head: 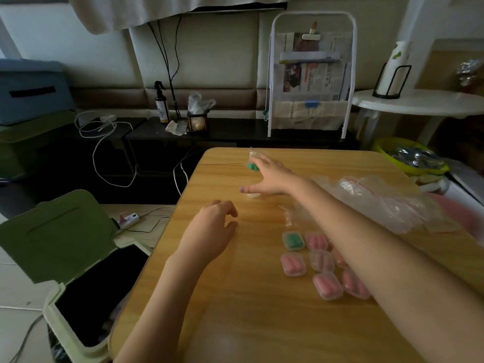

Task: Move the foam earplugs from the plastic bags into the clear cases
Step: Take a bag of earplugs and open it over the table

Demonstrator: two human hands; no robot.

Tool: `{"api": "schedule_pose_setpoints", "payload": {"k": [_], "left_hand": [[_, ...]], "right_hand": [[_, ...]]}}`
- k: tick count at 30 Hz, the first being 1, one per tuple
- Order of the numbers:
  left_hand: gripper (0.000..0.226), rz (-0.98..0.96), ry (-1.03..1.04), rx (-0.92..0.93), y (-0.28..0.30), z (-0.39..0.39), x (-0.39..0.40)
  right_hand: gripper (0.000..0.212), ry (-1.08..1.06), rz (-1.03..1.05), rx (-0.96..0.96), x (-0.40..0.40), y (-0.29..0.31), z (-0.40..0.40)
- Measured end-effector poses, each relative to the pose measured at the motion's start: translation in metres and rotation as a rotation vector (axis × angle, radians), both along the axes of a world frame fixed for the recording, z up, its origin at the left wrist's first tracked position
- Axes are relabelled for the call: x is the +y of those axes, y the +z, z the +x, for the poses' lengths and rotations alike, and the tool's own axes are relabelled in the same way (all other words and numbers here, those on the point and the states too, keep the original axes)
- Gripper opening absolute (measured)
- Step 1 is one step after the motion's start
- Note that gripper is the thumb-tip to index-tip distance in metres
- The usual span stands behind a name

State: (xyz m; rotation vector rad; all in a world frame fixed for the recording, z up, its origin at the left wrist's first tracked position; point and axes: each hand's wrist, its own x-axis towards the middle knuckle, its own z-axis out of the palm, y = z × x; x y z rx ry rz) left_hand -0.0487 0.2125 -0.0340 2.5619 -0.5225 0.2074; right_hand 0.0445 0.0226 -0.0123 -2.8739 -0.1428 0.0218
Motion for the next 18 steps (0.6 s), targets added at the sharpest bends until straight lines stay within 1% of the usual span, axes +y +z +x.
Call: {"api": "schedule_pose_setpoints", "payload": {"k": [3, 6, 8, 10, 12, 13, 16, 17, 18], "left_hand": [[0.018, -0.013, 0.022, 0.01, 0.0, 0.011, 0.003], [0.019, 0.01, 0.011, 0.014, 0.0, 0.019, 0.0], [0.019, 0.015, -0.007, 0.011, -0.001, 0.021, -0.004], [0.02, 0.007, -0.022, 0.012, 0.0, 0.022, -0.009], [0.02, 0.002, -0.023, 0.015, 0.001, 0.022, -0.014], [0.02, 0.004, -0.01, 0.016, 0.001, 0.022, -0.017], [0.021, -0.027, 0.093, 0.047, 0.001, 0.018, -0.02], [0.021, -0.062, 0.138, 0.065, 0.001, 0.017, -0.019], [0.021, -0.109, 0.177, 0.079, 0.002, 0.016, -0.017]], "right_hand": [[0.114, -0.077, -0.026, 0.043, 0.003, -0.018, 0.031], [0.107, -0.131, 0.009, 0.112, 0.006, -0.026, 0.045], [0.096, -0.131, 0.009, 0.093, 0.008, -0.027, 0.048], [0.082, -0.106, -0.012, -0.029, 0.011, -0.028, 0.046], [0.06, -0.042, -0.039, -0.163, 0.019, -0.03, 0.039], [0.051, 0.0, -0.05, -0.192, 0.025, -0.03, 0.033], [0.042, 0.114, -0.097, -0.153, 0.039, -0.026, 0.01], [0.036, 0.143, -0.068, -0.155, 0.042, -0.022, 0.002], [0.029, 0.156, 0.017, -0.171, 0.043, -0.016, -0.009]]}}
